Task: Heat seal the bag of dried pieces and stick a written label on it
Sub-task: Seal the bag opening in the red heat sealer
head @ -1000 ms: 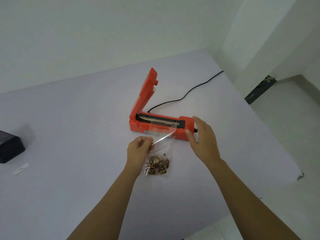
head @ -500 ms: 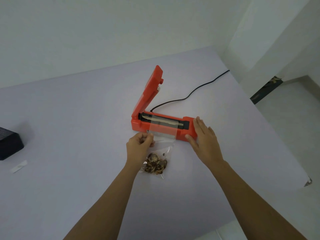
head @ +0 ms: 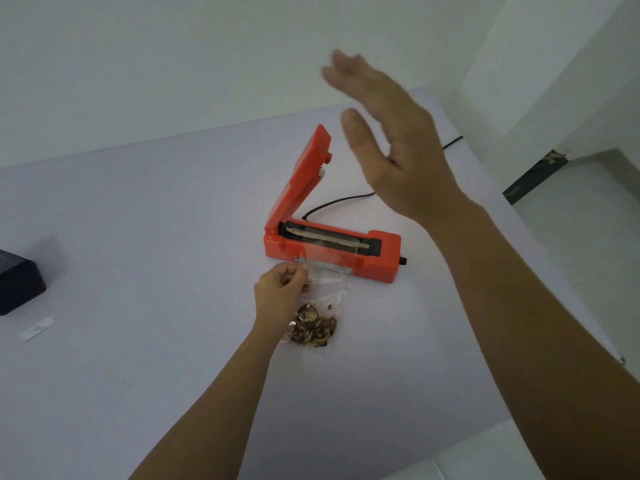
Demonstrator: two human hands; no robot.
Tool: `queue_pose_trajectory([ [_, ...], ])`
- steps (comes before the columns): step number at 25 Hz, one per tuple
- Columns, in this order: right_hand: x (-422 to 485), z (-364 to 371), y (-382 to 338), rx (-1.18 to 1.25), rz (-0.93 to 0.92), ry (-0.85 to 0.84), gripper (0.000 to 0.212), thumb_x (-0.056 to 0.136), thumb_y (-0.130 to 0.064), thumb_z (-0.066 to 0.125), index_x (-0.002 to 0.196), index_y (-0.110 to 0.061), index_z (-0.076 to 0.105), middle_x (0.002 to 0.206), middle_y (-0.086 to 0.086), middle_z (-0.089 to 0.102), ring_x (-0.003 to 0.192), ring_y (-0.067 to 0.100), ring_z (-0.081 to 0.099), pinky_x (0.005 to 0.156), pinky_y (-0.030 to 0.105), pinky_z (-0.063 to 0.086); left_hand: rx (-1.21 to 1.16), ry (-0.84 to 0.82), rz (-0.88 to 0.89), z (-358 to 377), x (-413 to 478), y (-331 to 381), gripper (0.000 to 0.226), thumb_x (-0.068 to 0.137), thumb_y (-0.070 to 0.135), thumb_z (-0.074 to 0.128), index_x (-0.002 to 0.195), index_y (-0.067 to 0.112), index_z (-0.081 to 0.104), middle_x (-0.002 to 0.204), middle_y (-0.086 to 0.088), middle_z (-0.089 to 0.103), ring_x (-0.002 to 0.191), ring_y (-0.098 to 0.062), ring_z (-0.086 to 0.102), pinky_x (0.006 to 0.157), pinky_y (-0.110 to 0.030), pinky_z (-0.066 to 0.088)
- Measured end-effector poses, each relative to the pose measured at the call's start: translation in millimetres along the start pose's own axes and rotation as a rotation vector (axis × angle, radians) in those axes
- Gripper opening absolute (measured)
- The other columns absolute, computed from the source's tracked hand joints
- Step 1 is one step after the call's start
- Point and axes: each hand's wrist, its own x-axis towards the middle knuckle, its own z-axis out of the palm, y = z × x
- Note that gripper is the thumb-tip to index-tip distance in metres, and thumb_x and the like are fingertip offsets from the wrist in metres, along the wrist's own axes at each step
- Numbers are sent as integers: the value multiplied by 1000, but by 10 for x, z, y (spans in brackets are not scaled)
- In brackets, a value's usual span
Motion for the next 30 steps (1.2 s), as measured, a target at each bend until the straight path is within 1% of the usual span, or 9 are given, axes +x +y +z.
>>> queue_pose_trajectory([
  [2, 61, 53, 3, -73, -45, -236, 35, 98, -24, 40, 130, -14, 51, 142, 4, 47, 139, 18, 30, 115, 34, 20, -6, -6, 1, 3, 1, -6, 16, 88, 17, 61, 75, 10, 67, 67, -1, 67, 53, 1, 61, 63, -17, 53],
  [4, 12, 93, 69, -145, -60, -347, 36, 98, -30, 39, 126, -15, 55, 138, 1, 52, 137, 15, 33, 114, 32, 17, -11, -10, 1, 7, -2, -12, 15, 88, 16, 61, 76, 10, 67, 68, -2, 68, 53, 0, 62, 65, -20, 53],
  [6, -55, 83, 130, -201, -97, -318, 33, 97, -29, 41, 117, -12, 62, 127, 3, 61, 130, 17, 44, 111, 31, 21, -10, -8, 4, 13, -7, -19, 15, 89, 16, 61, 77, 9, 68, 68, -3, 67, 53, 1, 61, 64, -19, 53],
  [8, -129, 56, 187, -254, -115, -236, 27, 95, -22, 44, 101, -8, 66, 107, 6, 68, 110, 24, 58, 104, 37, 37, -6, -7, 5, 19, -10, -26, 16, 89, 17, 61, 77, 8, 68, 67, -1, 68, 53, 1, 61, 62, -17, 52],
  [9, -171, 43, 219, -273, -98, -215, 25, 94, -18, 43, 98, -7, 65, 100, 7, 68, 98, 26, 59, 94, 40, 44, -3, -6, 4, 26, -9, -29, 16, 89, 17, 61, 78, 8, 68, 67, 0, 68, 52, 2, 61, 61, -16, 51],
  [11, -273, 46, 272, -284, -7, -234, 31, 89, -14, 37, 104, -10, 64, 100, 5, 64, 90, 23, 53, 83, 40, 44, -2, -2, -2, 34, -8, -34, 16, 89, 18, 61, 78, 9, 68, 66, 1, 68, 52, 2, 61, 60, -14, 50],
  [16, -579, 170, 468, -165, 322, -243, 44, 88, -17, 29, 121, -12, 58, 123, 3, 62, 117, 17, 52, 104, 42, 36, 17, 3, 0, 40, -6, -26, 16, 89, 19, 61, 79, 8, 69, 67, 1, 69, 53, 2, 61, 61, -16, 50],
  [20, -893, 270, 660, -319, 472, -275, 50, 96, -33, 20, 131, -12, 50, 139, 5, 50, 134, 17, 37, 114, 40, 19, 9, -2, 0, 32, 4, -40, 16, 88, 19, 62, 78, 9, 68, 68, 0, 69, 55, 0, 62, 65, -21, 52],
  [30, -1358, 490, 970, -437, 563, -388, 54, 95, -35, 15, 140, -14, 36, 149, 2, 36, 142, 15, 21, 115, 40, 11, 29, -2, -7, 42, 9, -46, 17, 88, 21, 62, 79, 8, 69, 67, 2, 69, 54, 2, 62, 63, -19, 50],
])
